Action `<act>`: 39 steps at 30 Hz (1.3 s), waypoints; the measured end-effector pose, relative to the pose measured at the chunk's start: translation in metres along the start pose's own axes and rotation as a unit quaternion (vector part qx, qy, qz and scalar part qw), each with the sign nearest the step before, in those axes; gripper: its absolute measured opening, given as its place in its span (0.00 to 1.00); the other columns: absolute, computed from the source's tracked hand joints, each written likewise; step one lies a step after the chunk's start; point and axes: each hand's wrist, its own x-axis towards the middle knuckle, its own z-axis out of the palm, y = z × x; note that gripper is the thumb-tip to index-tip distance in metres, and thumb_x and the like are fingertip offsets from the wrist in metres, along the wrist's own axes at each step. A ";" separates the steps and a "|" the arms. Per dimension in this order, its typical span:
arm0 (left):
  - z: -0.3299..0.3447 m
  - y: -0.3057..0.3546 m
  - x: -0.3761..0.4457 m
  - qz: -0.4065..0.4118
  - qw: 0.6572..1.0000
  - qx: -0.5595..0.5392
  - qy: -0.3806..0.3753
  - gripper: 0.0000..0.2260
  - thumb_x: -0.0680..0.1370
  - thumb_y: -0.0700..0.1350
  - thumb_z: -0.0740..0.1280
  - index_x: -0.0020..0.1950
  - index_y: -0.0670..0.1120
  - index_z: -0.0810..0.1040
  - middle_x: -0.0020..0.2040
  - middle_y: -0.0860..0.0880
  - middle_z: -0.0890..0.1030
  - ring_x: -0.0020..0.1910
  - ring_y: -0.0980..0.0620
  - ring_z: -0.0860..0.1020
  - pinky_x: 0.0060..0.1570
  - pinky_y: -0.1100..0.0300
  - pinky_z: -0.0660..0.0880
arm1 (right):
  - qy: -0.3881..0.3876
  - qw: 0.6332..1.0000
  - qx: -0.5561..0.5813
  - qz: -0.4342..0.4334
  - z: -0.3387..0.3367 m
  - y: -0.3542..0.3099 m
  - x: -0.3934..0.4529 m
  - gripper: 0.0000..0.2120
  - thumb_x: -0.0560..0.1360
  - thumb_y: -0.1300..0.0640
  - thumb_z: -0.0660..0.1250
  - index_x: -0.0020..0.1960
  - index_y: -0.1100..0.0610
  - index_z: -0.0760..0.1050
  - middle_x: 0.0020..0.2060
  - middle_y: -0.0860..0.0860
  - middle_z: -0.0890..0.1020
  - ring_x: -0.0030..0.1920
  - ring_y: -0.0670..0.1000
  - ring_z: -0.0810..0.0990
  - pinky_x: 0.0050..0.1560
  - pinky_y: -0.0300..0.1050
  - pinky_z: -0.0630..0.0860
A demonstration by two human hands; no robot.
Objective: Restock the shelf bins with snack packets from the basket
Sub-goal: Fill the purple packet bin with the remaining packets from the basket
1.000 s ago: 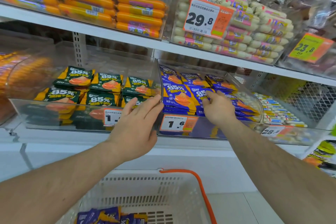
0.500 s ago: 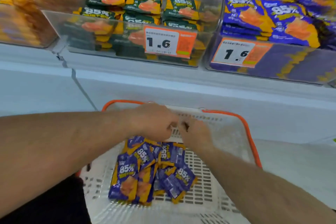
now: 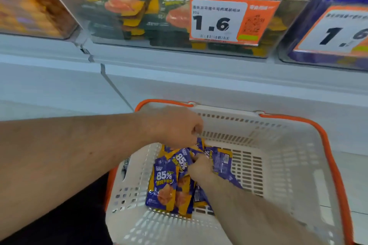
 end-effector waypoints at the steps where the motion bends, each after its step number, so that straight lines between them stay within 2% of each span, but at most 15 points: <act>1: 0.000 0.000 -0.001 -0.001 1.000 -0.003 0.000 0.15 0.80 0.47 0.57 0.63 0.56 0.76 0.63 0.54 0.77 0.51 0.52 0.79 0.38 0.64 0.74 | -0.004 1.000 0.007 0.001 -0.003 0.001 -0.001 0.02 0.78 0.64 0.63 0.48 0.58 0.70 0.36 0.54 0.71 0.31 0.52 0.65 0.29 0.44 0.58; 4: -0.002 0.000 -0.003 -0.004 1.000 -0.013 -0.003 0.15 0.79 0.47 0.57 0.63 0.56 0.76 0.61 0.52 0.79 0.51 0.51 0.79 0.43 0.58 0.78 | 0.002 1.000 0.029 0.002 -0.024 0.000 -0.009 0.10 0.77 0.68 0.59 0.39 0.58 0.67 0.32 0.56 0.69 0.30 0.53 0.60 0.34 0.49 0.58; 6: -0.003 -0.001 -0.003 -0.005 1.000 -0.021 -0.010 0.15 0.79 0.47 0.58 0.65 0.54 0.75 0.62 0.51 0.78 0.52 0.51 0.78 0.48 0.57 0.77 | 0.024 0.998 0.058 0.000 -0.051 -0.005 -0.022 0.14 0.74 0.71 0.59 0.36 0.55 0.67 0.29 0.54 0.69 0.27 0.52 0.64 0.30 0.47 0.61; 10: -0.014 0.004 -0.004 -0.004 0.999 -0.052 -0.010 0.20 0.80 0.47 0.61 0.72 0.50 0.67 0.68 0.50 0.73 0.59 0.51 0.72 0.57 0.58 0.70 | 0.071 0.996 0.053 -0.023 -0.113 -0.012 -0.050 0.08 0.73 0.68 0.62 0.43 0.56 0.75 0.34 0.54 0.79 0.30 0.51 0.76 0.22 0.36 0.67; 13: -0.019 0.010 -0.002 -0.017 0.996 -0.081 0.020 0.25 0.80 0.50 0.63 0.76 0.47 0.62 0.71 0.47 0.70 0.65 0.47 0.72 0.63 0.53 0.71 | 0.109 0.987 0.098 -0.066 -0.156 -0.022 -0.082 0.12 0.74 0.69 0.62 0.49 0.56 0.78 0.38 0.56 0.82 0.33 0.54 0.80 0.26 0.41 0.75; 15: -0.023 0.017 -0.003 -0.029 0.989 -0.136 0.042 0.28 0.80 0.52 0.64 0.77 0.47 0.59 0.73 0.47 0.68 0.67 0.46 0.71 0.64 0.54 0.70 | 0.152 0.977 0.114 -0.100 -0.182 -0.030 -0.111 0.14 0.76 0.70 0.59 0.44 0.53 0.77 0.38 0.56 0.81 0.35 0.55 0.80 0.32 0.46 0.77; 18: -0.030 0.036 -0.009 -0.029 0.963 -0.262 0.057 0.28 0.78 0.52 0.67 0.75 0.46 0.63 0.71 0.46 0.71 0.65 0.46 0.74 0.62 0.54 0.73 | 0.182 0.965 0.123 -0.144 -0.215 -0.041 -0.147 0.15 0.76 0.71 0.57 0.38 0.56 0.74 0.38 0.58 0.79 0.37 0.55 0.77 0.35 0.47 0.71; 21: -0.033 0.055 -0.011 0.038 0.931 -0.349 0.096 0.14 0.72 0.46 0.71 0.56 0.43 0.80 0.54 0.43 0.84 0.51 0.46 0.82 0.56 0.45 0.78 | 0.220 0.945 0.145 -0.193 -0.238 -0.052 -0.173 0.16 0.76 0.71 0.58 0.37 0.55 0.76 0.33 0.54 0.79 0.37 0.55 0.76 0.40 0.51 0.71; 23: -0.037 0.065 -0.012 0.074 0.898 -0.414 0.127 0.07 0.70 0.42 0.71 0.46 0.43 0.82 0.47 0.42 0.85 0.44 0.49 0.82 0.50 0.45 0.80 | 0.291 0.918 0.139 -0.230 -0.249 -0.056 -0.189 0.13 0.76 0.66 0.62 0.42 0.51 0.79 0.39 0.50 0.81 0.42 0.54 0.79 0.47 0.53 0.76; 24: -0.041 0.071 -0.015 0.085 0.876 -0.453 0.142 0.03 0.70 0.39 0.71 0.43 0.44 0.82 0.46 0.41 0.85 0.41 0.50 0.81 0.46 0.48 0.80 | 0.344 0.899 0.115 -0.247 -0.252 -0.056 -0.198 0.08 0.76 0.62 0.65 0.49 0.50 0.79 0.46 0.50 0.81 0.46 0.54 0.80 0.52 0.50 0.76; 26: -0.049 0.082 -0.022 0.097 0.835 -0.515 0.165 0.09 0.75 0.33 0.68 0.43 0.47 0.81 0.42 0.45 0.85 0.37 0.53 0.82 0.39 0.55 0.80 | 0.471 0.836 0.046 -0.279 -0.253 -0.055 -0.218 0.14 0.73 0.58 0.71 0.58 0.53 0.76 0.52 0.48 0.75 0.50 0.52 0.78 0.52 0.44 0.73; 29: -0.062 0.097 -0.034 0.126 0.789 -0.567 0.202 0.11 0.78 0.31 0.64 0.48 0.47 0.80 0.37 0.52 0.85 0.34 0.57 0.82 0.33 0.62 0.79 | 0.549 0.741 -0.027 -0.385 -0.242 -0.053 -0.246 0.17 0.66 0.52 0.71 0.54 0.54 0.76 0.54 0.46 0.72 0.52 0.47 0.76 0.51 0.41 0.74; 34: -0.091 0.118 -0.048 0.158 0.731 -0.612 0.256 0.10 0.77 0.30 0.64 0.53 0.41 0.81 0.45 0.45 0.86 0.41 0.49 0.85 0.34 0.58 0.80 | 0.538 0.752 -0.057 -0.377 -0.242 -0.057 -0.261 0.33 0.58 0.34 0.69 0.57 0.51 0.76 0.58 0.43 0.72 0.54 0.43 0.74 0.54 0.42 0.75; 36: -0.105 0.131 -0.049 0.170 0.737 -0.595 0.272 0.09 0.78 0.32 0.65 0.53 0.41 0.81 0.45 0.47 0.86 0.42 0.50 0.85 0.36 0.57 0.80 | 0.546 0.749 -0.038 -0.374 -0.252 -0.061 -0.265 0.34 0.57 0.34 0.68 0.57 0.52 0.75 0.55 0.45 0.73 0.53 0.41 0.72 0.52 0.43 0.75; 39: -0.125 0.152 -0.044 0.188 0.756 -0.523 0.347 0.04 0.78 0.42 0.67 0.48 0.47 0.82 0.43 0.52 0.85 0.43 0.52 0.84 0.45 0.53 0.80 | 0.566 0.737 0.003 -0.371 -0.278 -0.065 -0.273 0.32 0.57 0.38 0.67 0.57 0.53 0.75 0.52 0.46 0.73 0.48 0.40 0.70 0.49 0.33 0.70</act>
